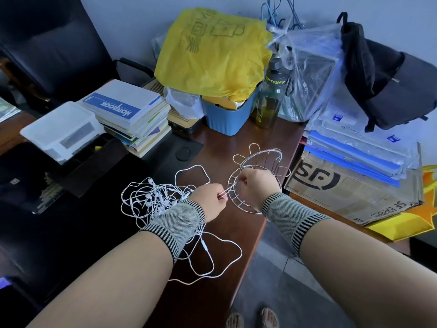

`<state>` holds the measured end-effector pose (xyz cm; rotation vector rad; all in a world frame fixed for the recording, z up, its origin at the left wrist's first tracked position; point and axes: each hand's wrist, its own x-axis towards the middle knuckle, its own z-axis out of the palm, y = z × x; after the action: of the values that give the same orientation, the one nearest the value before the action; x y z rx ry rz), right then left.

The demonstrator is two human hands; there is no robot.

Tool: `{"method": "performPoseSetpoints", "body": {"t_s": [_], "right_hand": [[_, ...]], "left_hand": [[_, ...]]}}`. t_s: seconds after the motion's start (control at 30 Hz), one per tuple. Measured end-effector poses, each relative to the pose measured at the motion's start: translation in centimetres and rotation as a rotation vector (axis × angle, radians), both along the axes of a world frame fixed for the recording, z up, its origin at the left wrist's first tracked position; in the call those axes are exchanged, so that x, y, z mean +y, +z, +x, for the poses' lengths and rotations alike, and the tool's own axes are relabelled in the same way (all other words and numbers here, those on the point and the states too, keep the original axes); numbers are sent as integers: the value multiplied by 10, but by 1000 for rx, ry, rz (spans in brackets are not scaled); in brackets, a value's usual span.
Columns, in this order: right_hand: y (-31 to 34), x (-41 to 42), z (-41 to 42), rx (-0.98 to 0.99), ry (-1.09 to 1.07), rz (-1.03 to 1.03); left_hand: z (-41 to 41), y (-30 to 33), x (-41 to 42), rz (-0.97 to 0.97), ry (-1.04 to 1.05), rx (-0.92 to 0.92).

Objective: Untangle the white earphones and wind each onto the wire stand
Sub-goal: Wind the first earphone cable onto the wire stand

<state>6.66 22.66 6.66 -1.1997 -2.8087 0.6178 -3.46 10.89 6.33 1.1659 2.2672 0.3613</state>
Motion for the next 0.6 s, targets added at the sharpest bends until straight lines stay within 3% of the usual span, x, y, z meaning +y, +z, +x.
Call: {"method": "performPoseSetpoints", "body": {"t_s": [0.23,0.4,0.53,0.6], "right_hand": [[-1,7,0,-82,85,85],[-3,3,5,-90,108,89],[0,-10,14,181,-59,16],[7,-27,19,230,22,9]], "left_hand": [[-15,2,-13,52,97,-265],[-20,8,-25,143,141,-340],[-16,10,-24,169,148,-275],[-11,10,-20,169,137,-236]]}}
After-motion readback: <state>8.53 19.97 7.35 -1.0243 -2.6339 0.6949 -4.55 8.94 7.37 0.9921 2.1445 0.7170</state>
